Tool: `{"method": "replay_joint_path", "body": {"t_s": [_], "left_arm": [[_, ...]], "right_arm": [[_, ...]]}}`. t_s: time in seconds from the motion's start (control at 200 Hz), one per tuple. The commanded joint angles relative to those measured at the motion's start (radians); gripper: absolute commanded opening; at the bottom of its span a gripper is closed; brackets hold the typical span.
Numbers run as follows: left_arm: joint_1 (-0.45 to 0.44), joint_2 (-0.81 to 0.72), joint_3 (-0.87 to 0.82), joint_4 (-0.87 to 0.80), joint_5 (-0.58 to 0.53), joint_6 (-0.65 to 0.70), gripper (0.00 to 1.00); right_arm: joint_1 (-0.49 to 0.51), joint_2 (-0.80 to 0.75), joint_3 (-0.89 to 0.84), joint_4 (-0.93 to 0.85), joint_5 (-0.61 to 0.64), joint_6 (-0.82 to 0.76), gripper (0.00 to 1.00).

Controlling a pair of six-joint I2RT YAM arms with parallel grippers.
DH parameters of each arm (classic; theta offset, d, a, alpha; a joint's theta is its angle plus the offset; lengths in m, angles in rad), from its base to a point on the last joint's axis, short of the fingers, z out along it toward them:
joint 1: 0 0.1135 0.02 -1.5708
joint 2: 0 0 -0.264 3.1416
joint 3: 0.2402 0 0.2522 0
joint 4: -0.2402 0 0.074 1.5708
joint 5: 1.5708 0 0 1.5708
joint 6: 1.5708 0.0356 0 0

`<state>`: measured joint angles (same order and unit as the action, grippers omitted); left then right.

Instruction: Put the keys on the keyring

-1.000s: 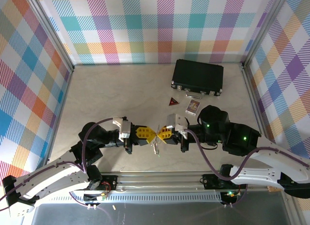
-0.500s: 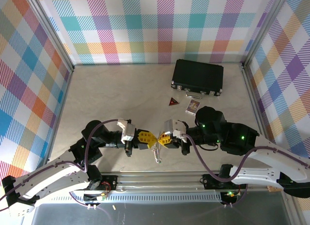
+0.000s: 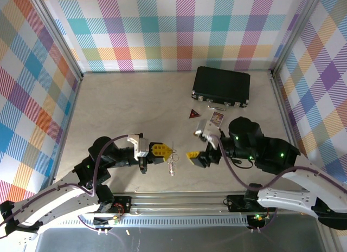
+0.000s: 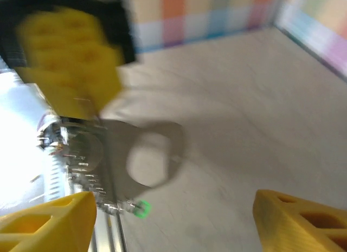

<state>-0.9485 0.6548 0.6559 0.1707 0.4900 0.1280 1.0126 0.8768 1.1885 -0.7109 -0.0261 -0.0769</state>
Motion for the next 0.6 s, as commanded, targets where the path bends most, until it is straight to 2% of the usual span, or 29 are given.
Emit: {"method": "replay_joint_path", "body": {"t_s": [0.0, 0.125, 0.25, 0.445, 0.595], "left_arm": [[-0.001, -0.024, -0.046, 0.049, -0.075, 0.012, 0.00], [-0.002, -0.015, -0.106, 0.115, -0.114, -0.016, 0.00], [0.001, 0.008, -0.130, 0.128, -0.136, -0.019, 0.00], [0.061, 0.058, -0.161, 0.187, -0.105, -0.093, 0.00], [0.134, 0.088, -0.169, 0.237, -0.031, -0.155, 0.00]], "right_arm": [[-0.154, 0.008, -0.031, -0.175, 0.054, 0.228, 0.78], [-0.396, 0.036, -0.111, -0.274, -0.061, 0.375, 0.79], [-0.552, 0.095, -0.213, -0.300, -0.142, 0.417, 0.79], [-0.623, 0.241, -0.233, -0.305, -0.149, 0.432, 0.77], [-0.704, 0.264, -0.309, -0.230, -0.224, 0.594, 0.73]]}}
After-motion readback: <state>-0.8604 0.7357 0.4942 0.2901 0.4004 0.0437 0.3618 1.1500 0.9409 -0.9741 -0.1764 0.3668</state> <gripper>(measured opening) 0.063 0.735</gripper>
